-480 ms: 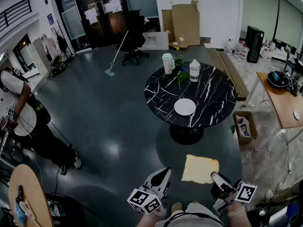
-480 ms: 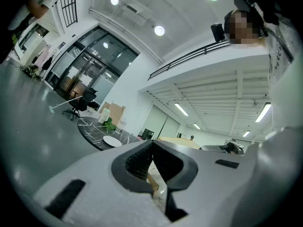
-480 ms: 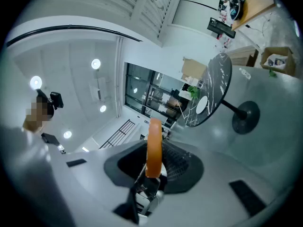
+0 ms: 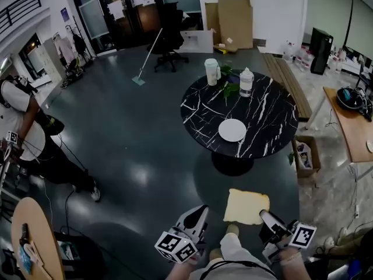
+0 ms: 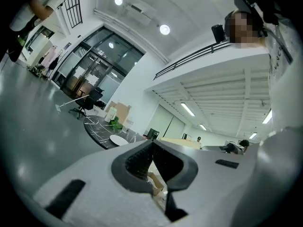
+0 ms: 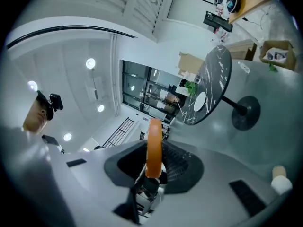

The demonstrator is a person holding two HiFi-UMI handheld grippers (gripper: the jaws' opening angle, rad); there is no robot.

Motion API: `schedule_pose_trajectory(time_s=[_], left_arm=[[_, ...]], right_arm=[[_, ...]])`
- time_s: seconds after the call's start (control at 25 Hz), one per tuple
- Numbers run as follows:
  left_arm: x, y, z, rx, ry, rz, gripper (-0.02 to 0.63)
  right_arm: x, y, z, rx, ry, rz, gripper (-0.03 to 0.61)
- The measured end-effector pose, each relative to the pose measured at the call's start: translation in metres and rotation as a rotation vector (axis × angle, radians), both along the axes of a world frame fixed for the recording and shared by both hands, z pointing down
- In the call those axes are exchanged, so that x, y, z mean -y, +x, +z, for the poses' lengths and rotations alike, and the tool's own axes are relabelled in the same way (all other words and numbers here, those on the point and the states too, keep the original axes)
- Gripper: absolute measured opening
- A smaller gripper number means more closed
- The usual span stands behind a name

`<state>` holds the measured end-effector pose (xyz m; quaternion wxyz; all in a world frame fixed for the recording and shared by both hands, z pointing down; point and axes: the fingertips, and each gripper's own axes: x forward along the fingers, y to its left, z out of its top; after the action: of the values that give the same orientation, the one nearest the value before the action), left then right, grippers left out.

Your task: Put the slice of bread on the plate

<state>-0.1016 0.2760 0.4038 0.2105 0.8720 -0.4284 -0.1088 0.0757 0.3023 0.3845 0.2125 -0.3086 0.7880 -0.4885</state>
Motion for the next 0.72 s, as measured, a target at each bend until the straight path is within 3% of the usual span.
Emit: schedule_pose_trajectory(time_s=[0.32, 0.56, 0.72], left_arm=[[0.067, 0.018, -0.020, 0.010, 0.038, -0.005, 0.008], [0.098, 0.053, -0.023, 0.060, 0.087, 0.099, 0.008], [0.119, 0.057, -0.021, 0.058, 0.074, 0.082, 0.008]], right_arm=[[0.069, 0.009, -0.022, 0.006, 0.069, -0.034, 0.087], [0.098, 0.021, -0.003, 0.029, 0.010, -0.029, 0.087], [0.120, 0.028, 0.001, 0.038, 0.000, -0.031, 0.087]])
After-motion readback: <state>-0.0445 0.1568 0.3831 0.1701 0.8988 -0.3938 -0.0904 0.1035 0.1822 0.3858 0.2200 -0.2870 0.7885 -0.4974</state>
